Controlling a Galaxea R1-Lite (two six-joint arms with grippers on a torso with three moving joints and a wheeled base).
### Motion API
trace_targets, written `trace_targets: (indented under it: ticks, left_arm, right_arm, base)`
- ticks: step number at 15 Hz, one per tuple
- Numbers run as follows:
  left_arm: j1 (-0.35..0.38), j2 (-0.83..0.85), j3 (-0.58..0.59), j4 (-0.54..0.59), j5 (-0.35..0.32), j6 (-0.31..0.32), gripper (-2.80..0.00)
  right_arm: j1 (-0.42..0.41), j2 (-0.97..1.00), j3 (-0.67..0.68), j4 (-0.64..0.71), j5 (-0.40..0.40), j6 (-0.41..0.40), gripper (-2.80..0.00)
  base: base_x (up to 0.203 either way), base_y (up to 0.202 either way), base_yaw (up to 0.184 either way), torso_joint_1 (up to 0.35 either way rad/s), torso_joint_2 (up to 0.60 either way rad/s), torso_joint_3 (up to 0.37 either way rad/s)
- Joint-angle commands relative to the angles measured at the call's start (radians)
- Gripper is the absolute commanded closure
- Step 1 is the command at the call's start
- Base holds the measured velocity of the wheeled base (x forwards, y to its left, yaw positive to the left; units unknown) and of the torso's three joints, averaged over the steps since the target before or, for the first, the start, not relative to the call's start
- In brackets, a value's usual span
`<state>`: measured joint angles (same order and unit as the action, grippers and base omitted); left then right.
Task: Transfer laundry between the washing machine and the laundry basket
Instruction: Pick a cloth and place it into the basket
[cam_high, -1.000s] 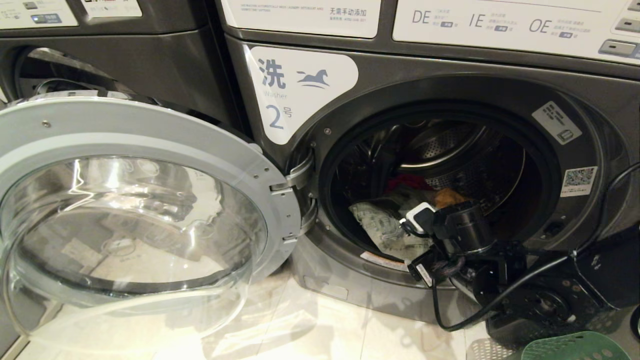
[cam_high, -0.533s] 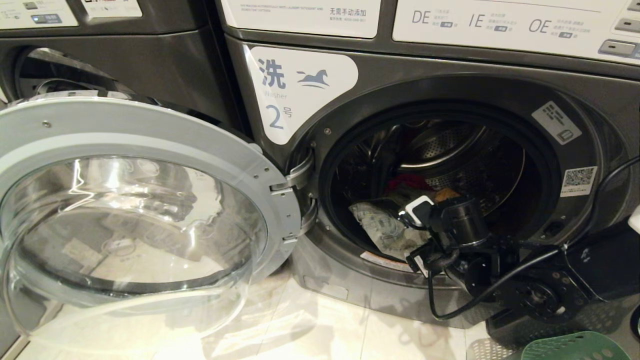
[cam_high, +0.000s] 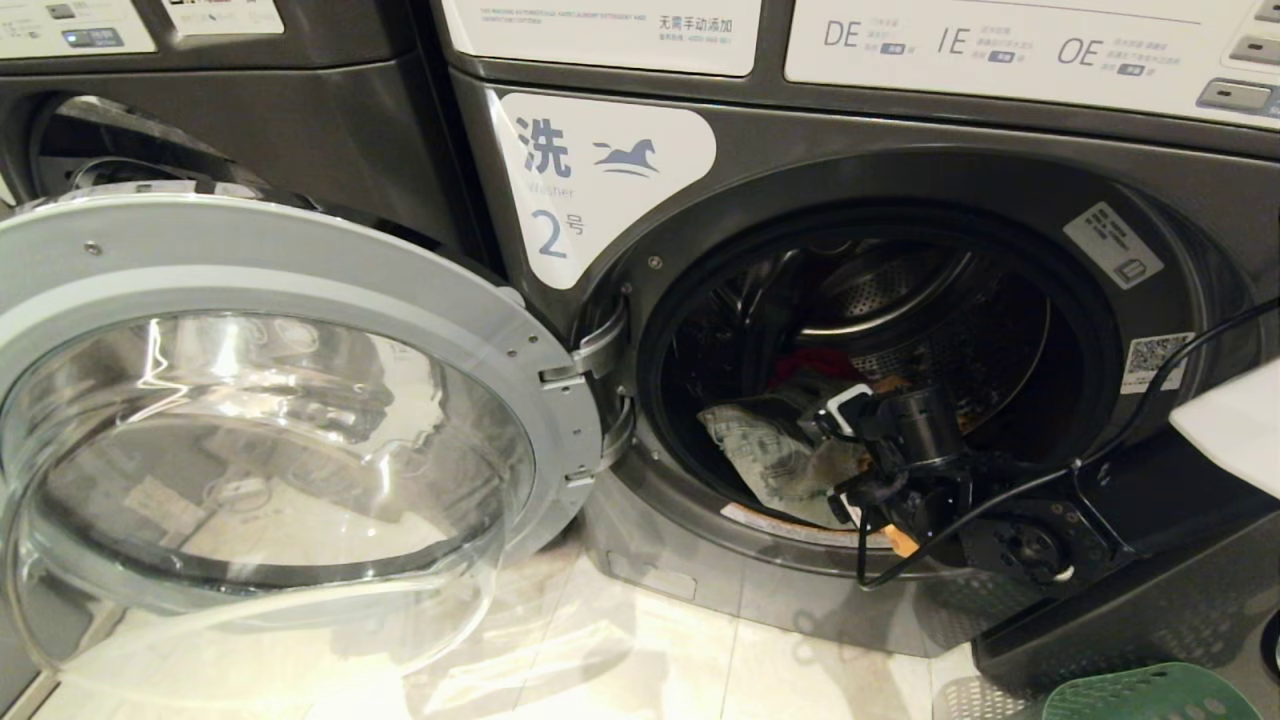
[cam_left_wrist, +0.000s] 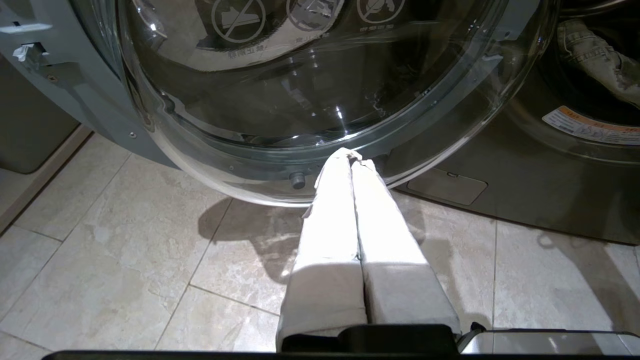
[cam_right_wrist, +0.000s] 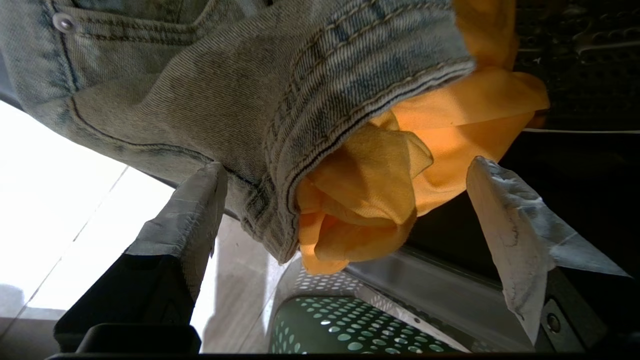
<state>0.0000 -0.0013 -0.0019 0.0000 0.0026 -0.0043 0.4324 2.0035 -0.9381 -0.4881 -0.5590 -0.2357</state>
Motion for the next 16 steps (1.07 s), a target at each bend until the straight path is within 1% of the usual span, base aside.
trace_targets:
  ticks: [1, 4, 6, 8, 12, 13, 16]
  left_arm:
    - [0.0, 0.001, -0.001, 0.002, 0.0, 0.0, 0.0]
    - [0.0, 0.001, -0.001, 0.002, 0.0, 0.0, 0.0]
    - [0.0, 0.001, -0.001, 0.002, 0.0, 0.0, 0.0]
    - [0.0, 0.001, -0.001, 0.002, 0.0, 0.0, 0.0]
    - [0.0, 0.001, -0.001, 0.002, 0.0, 0.0, 0.0]
    - [0.0, 0.001, -0.001, 0.002, 0.0, 0.0, 0.0]
    - [0.0, 0.001, -0.001, 0.002, 0.0, 0.0, 0.0]
  right_arm:
    - [-0.007, 0.021, 0.001, -0.003, -0.001, -0.002, -2.8]
    - [-0.006, 0.07, -0.012, -0.006, 0.026, 0.027, -2.8]
    - [-0.007, 0.116, -0.038, -0.006, 0.029, 0.043, -2.8]
    - [-0.009, 0.162, -0.087, -0.005, 0.031, 0.064, -2.8]
    - [-0.034, 0.235, -0.191, 0.0, 0.032, 0.067, -2.8]
    - [-0.053, 0.243, -0.213, 0.004, 0.033, 0.064, 0.0]
    - [-0.079, 0.248, -0.222, 0.032, 0.037, 0.059, 0.0]
  base:
    - [0.0, 0.0, 0.0, 0.0, 0.0, 0.0]
    - [0.0, 0.0, 0.0, 0.0, 0.0, 0.0]
    - [0.0, 0.0, 0.0, 0.0, 0.0, 0.0]
    - [0.0, 0.0, 0.0, 0.0, 0.0, 0.0]
    - [0.0, 0.0, 0.0, 0.0, 0.0, 0.0]
    - [0.0, 0.0, 0.0, 0.0, 0.0, 0.0]
    - [0.0, 0.0, 0.0, 0.0, 0.0, 0.0]
